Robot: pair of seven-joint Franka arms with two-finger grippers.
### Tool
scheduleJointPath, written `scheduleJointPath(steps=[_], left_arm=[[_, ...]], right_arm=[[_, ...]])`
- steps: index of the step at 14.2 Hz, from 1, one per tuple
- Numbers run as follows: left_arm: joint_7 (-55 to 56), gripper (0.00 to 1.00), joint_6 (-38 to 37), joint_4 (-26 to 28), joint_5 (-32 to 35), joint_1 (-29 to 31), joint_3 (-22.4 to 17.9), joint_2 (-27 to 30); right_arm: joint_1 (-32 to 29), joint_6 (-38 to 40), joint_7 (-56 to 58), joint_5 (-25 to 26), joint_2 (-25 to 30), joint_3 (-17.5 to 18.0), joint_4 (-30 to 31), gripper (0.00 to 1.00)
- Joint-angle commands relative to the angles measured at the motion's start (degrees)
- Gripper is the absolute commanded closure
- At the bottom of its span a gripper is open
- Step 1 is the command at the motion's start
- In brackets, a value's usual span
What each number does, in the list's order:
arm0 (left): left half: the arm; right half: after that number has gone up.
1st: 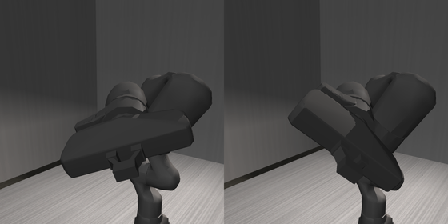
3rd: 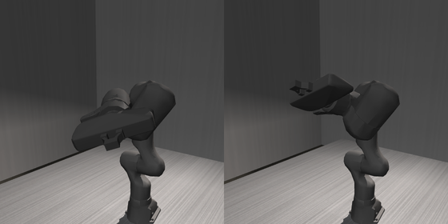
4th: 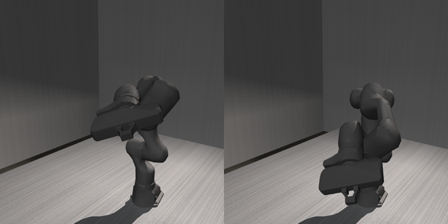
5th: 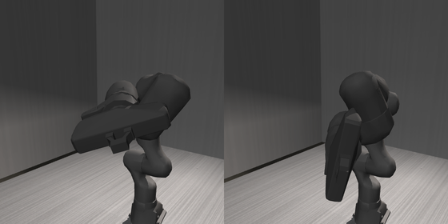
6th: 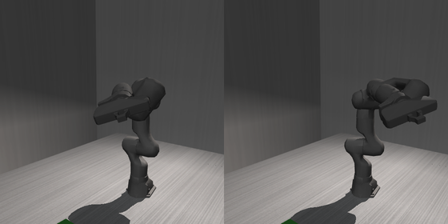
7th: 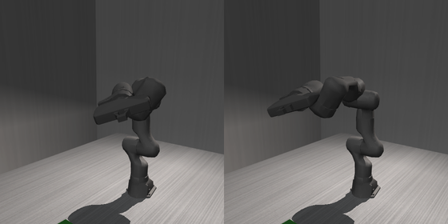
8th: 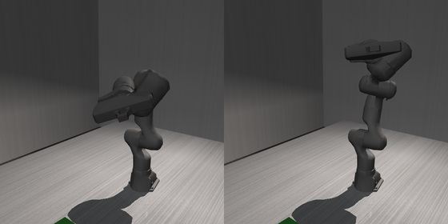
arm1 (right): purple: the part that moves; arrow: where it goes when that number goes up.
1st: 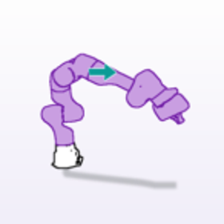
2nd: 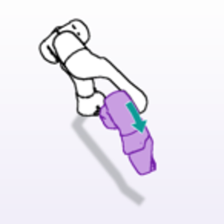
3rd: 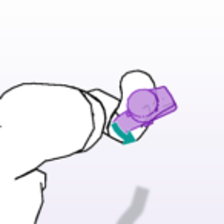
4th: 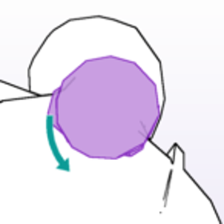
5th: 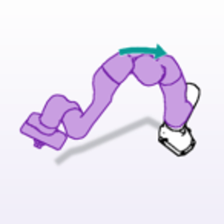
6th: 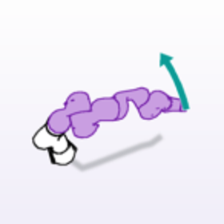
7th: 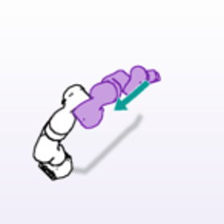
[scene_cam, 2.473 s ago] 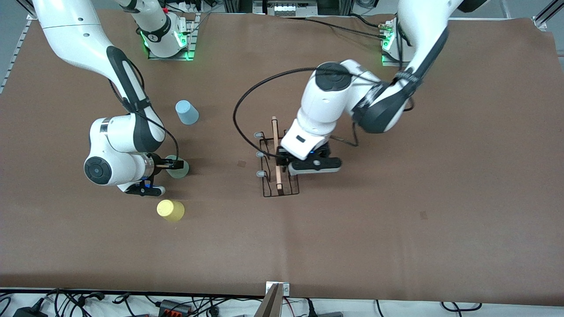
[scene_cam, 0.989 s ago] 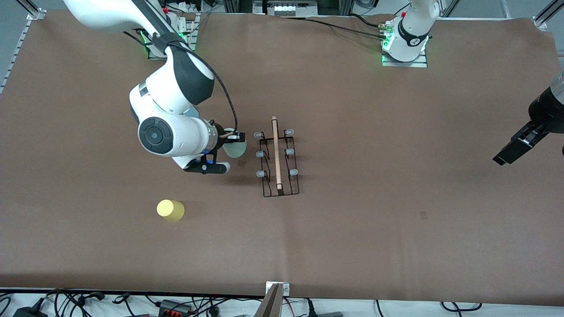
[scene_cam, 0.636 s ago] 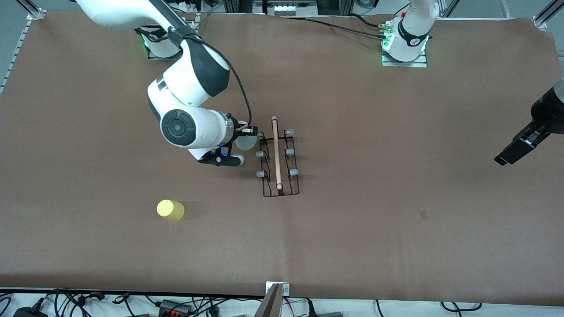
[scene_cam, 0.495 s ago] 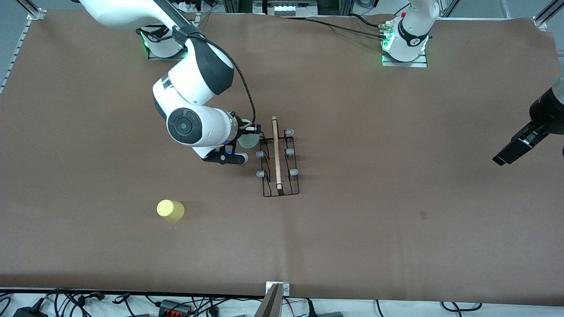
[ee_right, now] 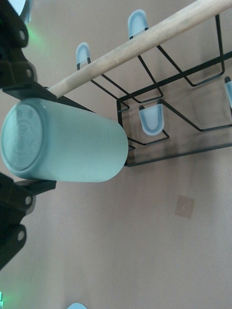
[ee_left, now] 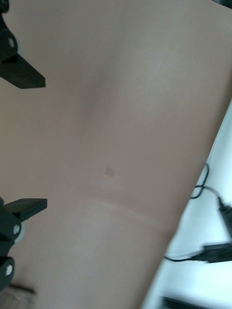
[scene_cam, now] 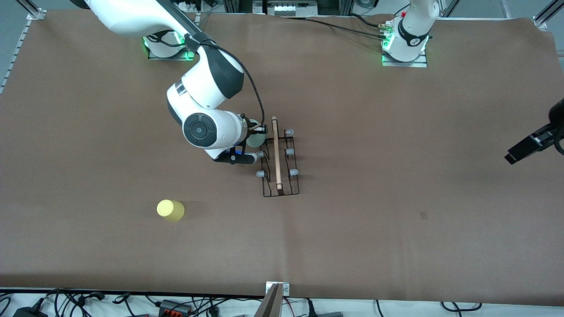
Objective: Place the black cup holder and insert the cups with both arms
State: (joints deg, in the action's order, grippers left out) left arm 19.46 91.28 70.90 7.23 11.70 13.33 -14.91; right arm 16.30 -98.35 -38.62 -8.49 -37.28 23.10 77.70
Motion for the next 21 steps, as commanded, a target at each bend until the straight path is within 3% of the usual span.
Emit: scheduleJointPath(steps=[1,3,9,10,11,12,17,19,21], left_arm=[[-24.8,0.00,-1.8,8.1,-8.0,-3.4,-9.6,5.6],[-26.8,0.00,-3.8,11.8,-9.7,-3.1,-10.7,8.4],[-25.3,0.00,-4.1,12.2,-9.7,-2.6,-10.5,10.0],[-25.6,0.00,-3.6,12.2,-10.3,-1.2,-10.6,9.7],[-25.6,0.00,-2.0,12.2,-9.6,-0.5,-10.5,9.5],[-25.4,0.00,0.5,12.2,-9.6,-0.3,-10.5,9.5],[-25.3,0.00,-1.8,11.8,-9.8,0.0,-10.1,9.6],[-25.3,0.00,-1.9,11.5,-9.8,-0.1,-9.8,9.6],[-25.3,0.00,-3.1,11.5,-9.8,-0.1,-9.5,10.1]], right_arm=[[0.5,-0.4,-1.2,-0.2,-1.0,0.4,-0.8,0.76],[0.9,-0.5,-1.3,-0.1,-1.7,0.4,-0.8,0.76],[2.7,-1.8,-1.2,0.8,-3.7,0.1,-0.6,0.75],[2.7,-2.2,-1.1,0.9,-4.0,0.1,-0.6,0.71],[2.7,-2.5,-1.2,0.9,-4.1,0.1,-0.6,0.23],[2.5,-2.4,-1.2,1.1,-3.9,-0.1,-0.6,0.00],[1.4,-1.8,-5.0,1.9,-0.8,-3.0,-1.1,0.00],[1.1,-1.8,-7.6,2.5,0.6,-6.7,-3.1,0.00],[1.2,-2.5,-7.5,4.5,0.4,-13.2,-6.2,0.00]])
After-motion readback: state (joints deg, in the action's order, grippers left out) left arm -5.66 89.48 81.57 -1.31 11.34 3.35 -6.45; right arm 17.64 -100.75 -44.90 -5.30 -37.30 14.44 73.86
